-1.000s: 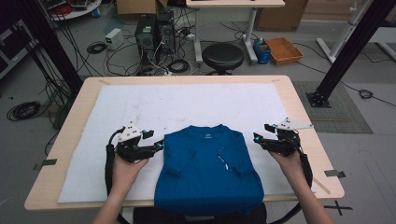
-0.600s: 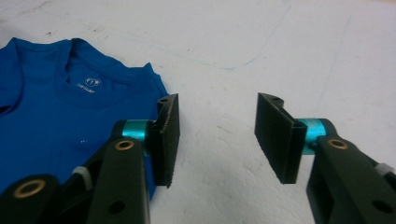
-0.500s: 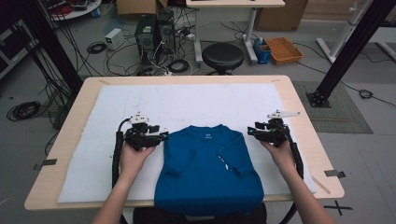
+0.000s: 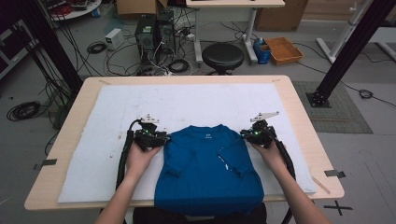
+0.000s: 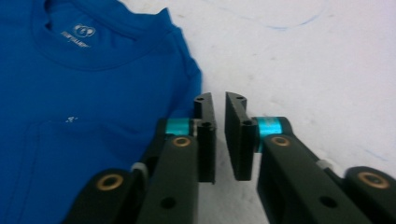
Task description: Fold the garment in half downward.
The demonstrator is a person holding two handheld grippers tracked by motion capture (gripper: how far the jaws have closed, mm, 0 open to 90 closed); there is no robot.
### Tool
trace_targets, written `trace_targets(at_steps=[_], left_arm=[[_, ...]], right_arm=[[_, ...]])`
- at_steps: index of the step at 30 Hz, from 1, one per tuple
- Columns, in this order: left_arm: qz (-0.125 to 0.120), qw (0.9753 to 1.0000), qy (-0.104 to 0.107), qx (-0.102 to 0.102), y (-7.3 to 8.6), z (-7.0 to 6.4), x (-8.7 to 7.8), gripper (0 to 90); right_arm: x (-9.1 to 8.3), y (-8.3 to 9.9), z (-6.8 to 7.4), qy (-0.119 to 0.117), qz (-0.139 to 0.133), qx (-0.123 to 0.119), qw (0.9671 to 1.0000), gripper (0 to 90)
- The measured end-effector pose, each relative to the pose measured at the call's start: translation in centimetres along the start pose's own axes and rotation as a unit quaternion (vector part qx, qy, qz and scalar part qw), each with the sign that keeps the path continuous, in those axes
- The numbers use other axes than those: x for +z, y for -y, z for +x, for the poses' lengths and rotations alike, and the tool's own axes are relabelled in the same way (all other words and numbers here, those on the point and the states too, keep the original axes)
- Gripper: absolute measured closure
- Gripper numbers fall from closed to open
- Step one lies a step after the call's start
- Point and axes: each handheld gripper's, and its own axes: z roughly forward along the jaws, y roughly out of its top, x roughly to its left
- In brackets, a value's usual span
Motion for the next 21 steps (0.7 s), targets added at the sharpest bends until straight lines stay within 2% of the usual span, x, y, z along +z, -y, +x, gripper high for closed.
trace_targets(at_steps=[3,5,7,9,10,12,14,16,17,19,21], left_arm=[[-0.005,1.0,-0.003,-0.001,0.0,0.1,-0.2,70.0],[-0.016,0.9998,-0.011,-0.005,-0.2,0.1,-0.5,60.2],[-0.027,0.9995,-0.006,-0.015,-0.3,0.1,-0.4,58.1],[-0.019,0.9997,-0.009,-0.011,-0.4,0.1,-0.2,55.8],[-0.014,0.9998,-0.009,-0.008,-0.4,0.0,0.0,55.6],[0.001,0.9999,-0.009,-0.005,-0.3,-0.1,0.5,55.7],[-0.001,0.9998,-0.017,0.004,-0.3,-0.2,0.5,57.1],[0.001,0.9999,-0.015,0.002,-0.3,-0.2,0.4,59.4],[-0.001,0.9999,-0.014,-0.001,-0.3,-0.1,0.4,59.4],[-0.004,0.9998,-0.017,-0.002,-0.3,-0.1,0.3,57.9],[-0.011,0.9999,-0.009,-0.001,-0.5,-0.1,0.3,56.8]], right_arm=[[-0.5,0.1,-0.5,0.014,-0.014,0.014,0.9997,81.8],[-0.9,0.1,-0.8,0.014,-0.03,0.028,0.999,74.7],[-1.3,-0.1,-0.9,0.001,-0.046,0.04,0.9981,68.8],[-1.4,-0.3,-0.6,-0.015,-0.055,0.037,0.9977,65.7],[-1.3,-0.4,-0.3,-0.019,-0.053,0.029,0.998,65.7],[-0.5,-0.5,0.3,-0.024,-0.026,0.016,0.9992,68.9],[0.3,-0.4,0.6,-0.018,0.006,0.004,0.9998,80.0],[0.4,-0.4,0.6,-0.007,0.007,0.006,0.9999,85.8],[0.3,-0.4,0.4,0.007,0.005,0.008,0.9999,85.9],[0.1,-0.4,-0.2,0.01,-0.003,0.022,0.9997,85.3],[0.0,-0.4,-0.5,0.009,-0.009,0.032,0.9994,75.4]])
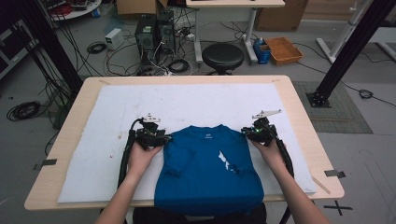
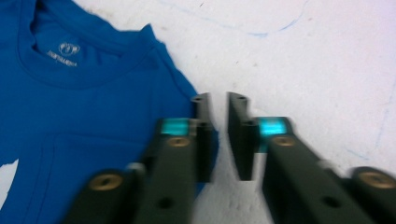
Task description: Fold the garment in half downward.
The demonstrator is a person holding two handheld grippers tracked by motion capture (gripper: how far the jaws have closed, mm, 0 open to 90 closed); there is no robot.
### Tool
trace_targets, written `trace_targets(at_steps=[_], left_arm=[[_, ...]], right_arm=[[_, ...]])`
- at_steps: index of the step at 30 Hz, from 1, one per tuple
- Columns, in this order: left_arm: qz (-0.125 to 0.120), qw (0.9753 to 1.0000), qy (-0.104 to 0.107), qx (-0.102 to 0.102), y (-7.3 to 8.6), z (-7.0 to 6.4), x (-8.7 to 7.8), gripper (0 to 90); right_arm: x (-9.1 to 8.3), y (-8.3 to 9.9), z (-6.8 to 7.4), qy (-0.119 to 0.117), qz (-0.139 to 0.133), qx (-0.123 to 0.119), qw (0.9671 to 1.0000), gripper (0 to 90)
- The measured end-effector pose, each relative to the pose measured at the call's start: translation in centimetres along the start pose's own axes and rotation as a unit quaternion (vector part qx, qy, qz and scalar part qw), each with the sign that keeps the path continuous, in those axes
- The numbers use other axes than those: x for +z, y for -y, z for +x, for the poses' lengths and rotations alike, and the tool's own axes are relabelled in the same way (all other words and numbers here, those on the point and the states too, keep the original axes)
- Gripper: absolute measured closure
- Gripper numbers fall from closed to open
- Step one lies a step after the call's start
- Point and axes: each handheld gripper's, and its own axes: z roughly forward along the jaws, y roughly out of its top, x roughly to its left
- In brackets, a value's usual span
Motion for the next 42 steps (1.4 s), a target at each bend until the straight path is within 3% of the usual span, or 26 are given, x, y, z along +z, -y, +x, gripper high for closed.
trace_targets(at_steps=[3,6,7,9,10,12,14,16,20,24,26,28,30,31,34,38,42], left_arm=[[-0.003,0.9999,0.002,0.011,-0.4,-0.1,0.2,55.0],[0.006,0.9999,0.004,0.013,-0.7,-0.3,0.8,55.4],[0.013,0.9998,0.007,0.016,-0.7,-0.4,1.0,57.3],[0.019,0.9993,-0.007,0.031,-0.7,-0.7,1.1,63.3],[0.022,0.9989,-0.012,0.04,-0.7,-0.8,1.0,70.3],[0.023,0.9991,-0.012,0.035,-0.7,-0.7,0.8,79.3],[0.013,0.9993,-0.015,0.032,-0.8,-0.5,0.7,76.3],[0.002,0.9997,-0.014,0.021,-1.1,-0.5,0.8,60.5],[0.013,0.9994,0.009,0.03,-2.3,-1.0,1.9,56.3],[0.039,0.998,0.014,0.048,-2.7,-1.5,3.1,57.0],[0.041,0.9972,-0.003,0.063,-2.7,-1.7,3.2,63.2],[0.04,0.9971,-0.002,0.064,-2.7,-1.7,3.1,71.8],[0.039,0.9964,0.001,0.075,-2.7,-1.8,3.2,80.3],[0.039,0.9957,0.004,0.084,-2.7,-2.0,3.2,85.3],[0.034,0.9945,-0.005,0.099,-2.9,-2.0,3.6,87.3],[0.026,0.9959,-0.003,0.086,-3.9,-1.1,4.3,87.9],[0.019,0.9959,-0.015,0.087,-5.5,0.2,4.6,87.9]], right_arm=[[-0.1,-0.1,-0.1,-0.012,-0.013,0.011,0.9998,64.6],[0.5,-0.5,0.1,-0.021,0.002,0.005,0.9998,62.0],[0.8,-0.6,0.2,-0.024,0.008,0.0,0.9997,63.0],[1.2,-0.7,0.5,-0.023,0.027,-0.011,0.9993,75.5],[1.4,-0.7,0.7,-0.02,0.032,-0.017,0.9992,80.3],[1.3,-0.7,0.8,-0.012,0.028,-0.025,0.9992,83.8],[1.1,-0.8,0.5,-0.017,0.022,-0.022,0.9994,81.4],[1.0,-1.0,0.3,-0.024,0.004,-0.021,0.9995,70.7],[1.5,-2.2,0.7,-0.033,-0.004,-0.024,0.9991,61.0],[3.3,-2.9,1.6,-0.043,0.03,-0.043,0.9977,58.1],[3.8,-3.0,1.9,-0.034,0.038,-0.054,0.9972,64.3],[3.8,-3.1,1.8,-0.046,0.037,-0.062,0.9963,77.1],[3.8,-3.1,1.9,-0.038,0.035,-0.079,0.9955,86.9],[3.8,-3.1,1.9,-0.039,0.032,-0.083,0.9953,87.6],[4.0,-3.3,2.0,-0.034,0.028,-0.085,0.9954,88.2],[4.3,-4.0,1.2,-0.033,0.012,-0.066,0.9972,88.4],[4.8,-5.3,0.1,-0.029,0.0,-0.055,0.9981,88.4]])
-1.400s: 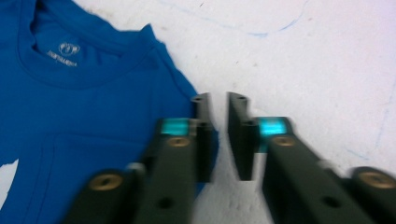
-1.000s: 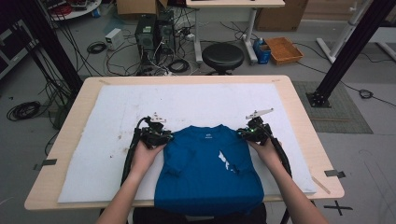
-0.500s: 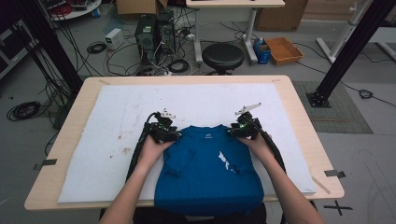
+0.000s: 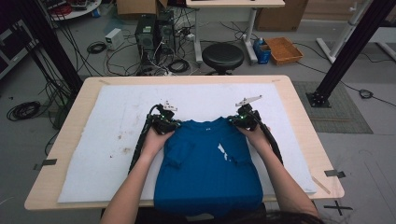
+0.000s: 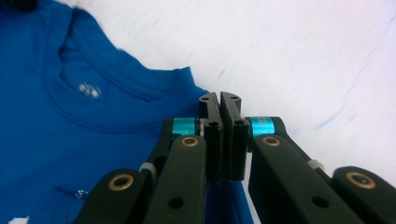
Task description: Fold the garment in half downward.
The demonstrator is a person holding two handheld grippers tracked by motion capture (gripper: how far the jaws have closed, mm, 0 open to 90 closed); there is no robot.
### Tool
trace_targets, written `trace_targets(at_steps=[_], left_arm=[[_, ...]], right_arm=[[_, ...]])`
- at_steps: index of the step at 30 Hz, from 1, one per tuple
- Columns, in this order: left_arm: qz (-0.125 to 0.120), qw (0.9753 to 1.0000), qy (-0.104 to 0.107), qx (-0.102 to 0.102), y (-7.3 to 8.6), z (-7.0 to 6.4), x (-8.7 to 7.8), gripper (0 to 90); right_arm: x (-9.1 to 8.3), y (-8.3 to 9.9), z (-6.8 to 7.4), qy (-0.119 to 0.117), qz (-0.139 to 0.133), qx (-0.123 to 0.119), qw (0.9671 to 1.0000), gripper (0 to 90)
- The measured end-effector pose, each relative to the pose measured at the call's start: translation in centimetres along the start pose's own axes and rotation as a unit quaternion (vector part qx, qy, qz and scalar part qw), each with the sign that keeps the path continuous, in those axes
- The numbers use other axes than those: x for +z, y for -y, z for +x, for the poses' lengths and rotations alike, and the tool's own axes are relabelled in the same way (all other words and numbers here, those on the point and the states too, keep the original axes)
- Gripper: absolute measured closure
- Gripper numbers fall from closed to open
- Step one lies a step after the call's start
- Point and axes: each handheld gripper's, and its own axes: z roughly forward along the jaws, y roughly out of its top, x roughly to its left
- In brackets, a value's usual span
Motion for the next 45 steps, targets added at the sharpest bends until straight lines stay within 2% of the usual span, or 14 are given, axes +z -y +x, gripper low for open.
trace_targets(at_steps=[3,6,9,13,17,19,21,23,25,31,33,38,42,45], left_arm=[[-0.021,0.9998,-0.005,-0.005,-1.0,1.3,-0.1,87.9],[-0.034,0.9994,-0.008,-0.007,-1.7,2.0,-0.7,87.8],[-0.044,0.999,-0.001,0.002,-2.0,1.7,-1.9,87.9],[-0.062,0.9977,0.005,0.027,-1.8,0.5,-4.0,87.8],[-0.081,0.9954,0.013,0.049,-0.7,-1.2,-6.2,87.9],[-0.088,0.9941,0.014,0.062,0.0,-2.2,-7.3,87.9],[-0.088,0.993,0.013,0.077,0.5,-3.3,-8.2,87.8],[-0.098,0.991,0.018,0.089,1.2,-4.5,-9.2,87.9],[-0.097,0.9896,0.022,0.104,2.0,-5.7,-10.1,87.8],[-0.093,0.987,0.038,0.126,5.4,-9.0,-12.3,87.8],[-0.091,0.9861,0.043,0.132,6.6,-9.9,-12.6,87.8],[-0.06,0.9818,0.056,0.171,8.7,-11.7,-12.9,87.7],[-0.04,0.9793,0.063,0.188,9.9,-12.6,-12.8,87.7],[-0.028,0.9786,0.072,0.191,10.7,-13.0,-12.5,87.5]], right_arm=[[0.2,-1.2,-1.0,0.002,-0.008,0.01,0.9999,88.4],[-0.1,-2.2,-1.6,0.001,-0.021,0.017,0.9996,88.4],[-1.0,-2.9,-1.4,0.004,-0.03,0.008,0.9995,88.4],[-3.1,-2.5,0.0,0.01,-0.048,-0.007,0.9988,88.4],[-5.9,-1.0,2.0,0.01,-0.072,-0.025,0.997,88.4],[-7.2,0.1,3.0,0.001,-0.085,-0.026,0.996,88.4],[-8.3,1.1,4.2,-0.001,-0.085,-0.036,0.9957,88.4],[-9.2,2.3,5.5,0.006,-0.086,-0.051,0.995,88.4],[-10.2,3.6,6.7,0.012,-0.087,-0.061,0.9942,88.4],[-12.2,7.1,9.5,0.004,-0.083,-0.075,0.9937,88.4],[-12.7,8.0,10.4,0.0,-0.08,-0.084,0.9933,88.4],[-13.4,10.2,12.4,-0.003,-0.062,-0.109,0.992,88.4],[-13.8,11.7,13.7,-0.013,-0.038,-0.122,0.9917,88.4],[-14.1,12.7,14.5,-0.011,-0.026,-0.137,0.9902,88.3]])
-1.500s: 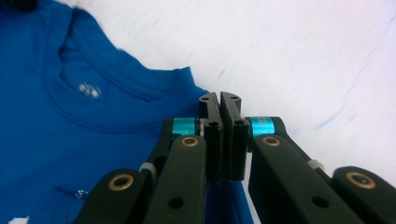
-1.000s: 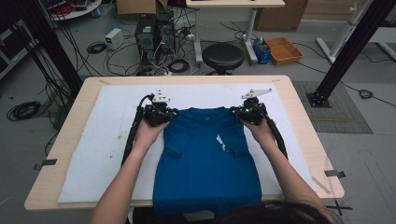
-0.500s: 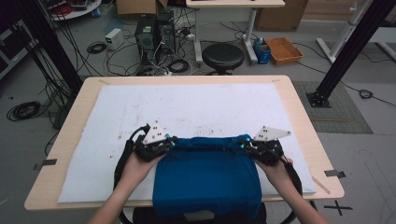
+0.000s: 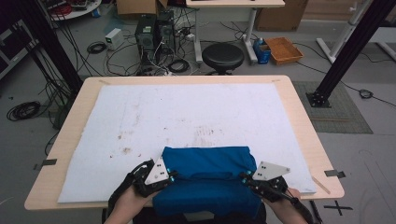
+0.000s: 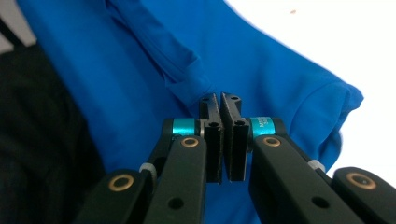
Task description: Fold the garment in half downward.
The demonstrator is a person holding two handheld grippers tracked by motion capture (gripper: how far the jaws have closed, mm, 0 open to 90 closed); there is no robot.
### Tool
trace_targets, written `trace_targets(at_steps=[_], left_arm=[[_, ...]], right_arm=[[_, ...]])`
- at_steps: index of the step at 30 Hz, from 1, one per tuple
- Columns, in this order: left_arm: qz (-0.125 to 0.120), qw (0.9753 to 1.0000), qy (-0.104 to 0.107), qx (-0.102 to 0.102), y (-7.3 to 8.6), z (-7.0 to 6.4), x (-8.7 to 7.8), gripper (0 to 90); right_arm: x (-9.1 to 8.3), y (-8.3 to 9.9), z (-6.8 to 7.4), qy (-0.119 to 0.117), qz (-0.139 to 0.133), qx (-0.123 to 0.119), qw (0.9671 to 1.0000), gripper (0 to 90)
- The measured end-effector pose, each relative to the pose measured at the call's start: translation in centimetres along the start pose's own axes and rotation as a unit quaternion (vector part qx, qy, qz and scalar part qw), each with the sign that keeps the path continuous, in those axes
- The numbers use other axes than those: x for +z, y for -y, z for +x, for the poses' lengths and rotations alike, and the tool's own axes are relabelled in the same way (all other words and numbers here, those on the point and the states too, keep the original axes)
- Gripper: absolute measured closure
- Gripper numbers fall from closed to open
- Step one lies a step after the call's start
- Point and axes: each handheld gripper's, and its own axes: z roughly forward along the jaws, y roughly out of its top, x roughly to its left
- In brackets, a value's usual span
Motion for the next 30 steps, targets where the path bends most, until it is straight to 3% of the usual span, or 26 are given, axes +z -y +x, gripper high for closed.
trace_targets(at_steps=[2,5,7,10,12,14,17,20,21,23,24,26,27,28,30], left_arm=[[0.007,1.0,0.003,0.0,0.4,-0.4,0.2,86.5],[0.019,0.9998,0.006,0.005,0.6,-1.0,0.2,77.9],[0.023,0.9996,0.019,0.005,0.6,-1.3,0.0,70.5],[0.017,0.9997,0.015,0.01,0.4,-1.3,-0.5,64.6],[0.006,0.9999,0.005,-0.008,0.0,-0.5,-0.9,61.0],[-0.019,0.9993,-0.015,-0.03,-0.5,0.8,-1.0,60.5],[-0.057,0.9939,-0.048,-0.081,-1.1,3.4,-0.6,57.4],[-0.051,0.9892,-0.077,-0.114,-1.3,6.2,0.8,57.3],[-0.044,0.9871,-0.077,-0.133,-1.2,7.1,1.4,56.4],[-0.03,0.9797,-0.072,-0.184,-0.6,8.6,2.5,56.2],[-0.018,0.9773,-0.072,-0.199,-0.2,9.1,3.0,56.3],[0.005,0.9733,-0.07,-0.218,0.5,9.5,3.7,56.3],[0.01,0.9726,-0.067,-0.223,0.8,9.6,3.9,56.5],[0.011,0.9711,-0.06,-0.231,1.2,9.6,4.1,56.8],[0.004,0.9696,-0.051,-0.239,1.6,9.4,4.0,60.6]], right_arm=[[0.0,0.3,0.5,-0.008,0.011,-0.004,0.9999,87.9],[-0.1,0.7,0.9,-0.009,0.02,-0.019,0.9996,83.3],[-0.3,0.7,0.8,-0.01,0.017,-0.018,0.9996,81.4],[-0.8,0.4,0.0,0.003,0.001,-0.005,1.0,76.1],[-1.1,-0.1,-1.0,0.022,-0.009,0.007,0.9997,70.4],[-1.0,-0.6,-2.5,0.037,-0.022,0.033,0.9985,66.6],[-0.1,-1.3,-5.3,0.05,-0.038,0.087,0.9942,60.9],[1.7,-1.5,-8.1,0.041,-0.04,0.144,0.9879,61.0],[2.3,-1.5,-8.8,0.038,-0.034,0.158,0.986,61.0],[3.7,-1.2,-9.8,0.039,-0.017,0.177,0.9833,59.0],[4.2,-1.0,-10.1,0.041,-0.005,0.182,0.9823,58.8],[5.1,-0.4,-10.7,0.026,0.015,0.206,0.9781,58.1],[5.4,0.0,-10.9,0.016,0.022,0.215,0.9763,58.1],[5.5,0.2,-11.1,0.013,0.026,0.216,0.9759,59.3],[5.5,0.7,-11.4,-0.01,0.023,0.223,0.9745,69.9]])
